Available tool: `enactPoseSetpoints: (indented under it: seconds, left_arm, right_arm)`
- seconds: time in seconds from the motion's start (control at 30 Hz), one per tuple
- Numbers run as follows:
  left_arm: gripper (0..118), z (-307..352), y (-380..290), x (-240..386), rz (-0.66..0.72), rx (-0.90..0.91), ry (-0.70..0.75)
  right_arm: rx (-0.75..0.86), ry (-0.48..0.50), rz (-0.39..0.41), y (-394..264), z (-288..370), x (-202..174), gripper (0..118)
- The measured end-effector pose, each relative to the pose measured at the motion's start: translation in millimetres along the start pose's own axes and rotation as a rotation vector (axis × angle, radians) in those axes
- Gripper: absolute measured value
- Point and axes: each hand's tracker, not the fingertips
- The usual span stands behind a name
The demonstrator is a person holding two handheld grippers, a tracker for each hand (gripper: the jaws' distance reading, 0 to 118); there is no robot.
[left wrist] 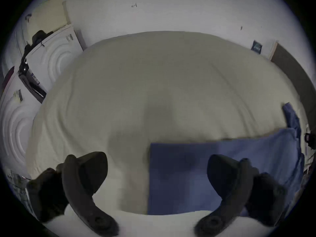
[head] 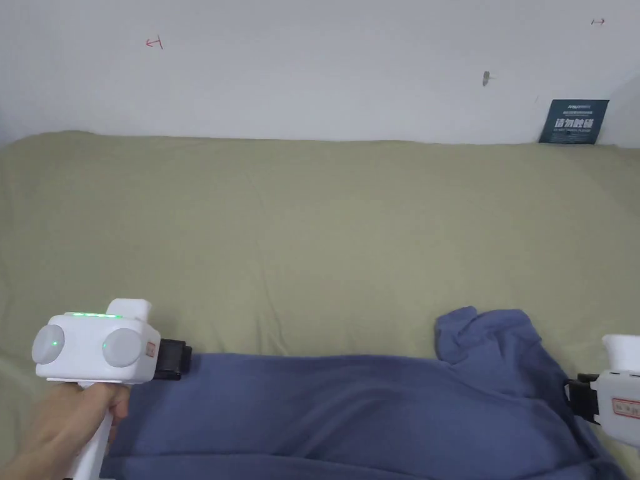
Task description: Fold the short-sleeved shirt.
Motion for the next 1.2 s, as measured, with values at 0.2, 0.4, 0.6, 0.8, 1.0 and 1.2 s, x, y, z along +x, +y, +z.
enactPoseSetpoints:
  seconds: [0.2, 0.4, 0.6, 0.8, 1.0, 1.2]
  left_arm:
    - [6, 9, -3, 5, -0.004, 0.008, -0.088]
    - [3, 14, -5, 15, -0.024, 0.013, -0.111]
    - [3, 14, -4, 15, -0.017, 0.012, -0.107]
    - [3, 19, -5, 11, -0.002, 0.023, -0.119]
    - [3, 60, -11, -8, 0.03, 0.076, -0.139]
    - [3, 122, -46, -31, 0.044, 0.158, -0.173]
  right_arm:
    - [-0.016, -0.008, 0.016, 8, -5, 4, 0]
    - [-0.027, -0.013, 0.019, 20, -17, 5, 115]
    - [-0.137, -0.039, 0.038, 27, -73, 16, 62]
    - [-0.066, 0.005, -0.041, 28, -57, 29, 1]
    - [-0.002, 0.015, -0.033, 26, 21, 29, 1]
    - [0.075, 0.076, -0.027, 14, 69, 46, 1]
